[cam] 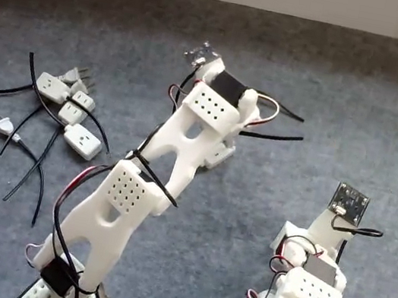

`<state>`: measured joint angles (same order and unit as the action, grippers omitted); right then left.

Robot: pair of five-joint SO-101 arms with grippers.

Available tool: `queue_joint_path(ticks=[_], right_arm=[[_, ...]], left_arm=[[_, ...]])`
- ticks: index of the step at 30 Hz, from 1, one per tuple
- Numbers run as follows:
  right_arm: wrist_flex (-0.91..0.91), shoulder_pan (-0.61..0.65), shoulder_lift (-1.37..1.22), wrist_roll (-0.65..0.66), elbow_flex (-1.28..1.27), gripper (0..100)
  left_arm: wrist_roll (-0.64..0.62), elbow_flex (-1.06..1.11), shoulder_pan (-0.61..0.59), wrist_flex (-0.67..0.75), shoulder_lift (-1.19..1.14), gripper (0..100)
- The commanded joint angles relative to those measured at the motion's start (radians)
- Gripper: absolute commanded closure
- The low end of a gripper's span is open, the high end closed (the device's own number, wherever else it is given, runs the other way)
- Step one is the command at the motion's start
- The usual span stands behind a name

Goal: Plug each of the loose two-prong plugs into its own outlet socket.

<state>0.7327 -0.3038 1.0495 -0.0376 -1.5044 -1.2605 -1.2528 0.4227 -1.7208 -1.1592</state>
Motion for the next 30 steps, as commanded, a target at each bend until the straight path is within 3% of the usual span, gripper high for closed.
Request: queue_joint_path(ticks=[1,8,14,20,24,30], right_arm=[[-0.021,0.01,0.012,-0.005,0.002,99.1],[-0.021,0.01,0.012,-0.005,0.002,99.1],[-0.041,0.01,0.01,-0.005,0.002,99.1],[-0.041,0.01,0.01,-0.005,0.002,99.1],[-0.041,0.01,0.01,-0.005,0.001,99.0],[-0.041,0.01,0.008,-0.005,0.001,99.0]], left_arm=[[-0.005,0.085,-0.036,-0.043,-0.031,99],[0.002,0.232,-0.084,-0.046,-0.002,99],[0.104,0.421,-0.16,-0.043,0.148,99],[0.298,0.449,-0.185,-0.043,0.228,98],[0.434,0.452,-0.182,-0.043,0.283,90],[0.738,0.453,-0.173,-0.043,0.346,79]])
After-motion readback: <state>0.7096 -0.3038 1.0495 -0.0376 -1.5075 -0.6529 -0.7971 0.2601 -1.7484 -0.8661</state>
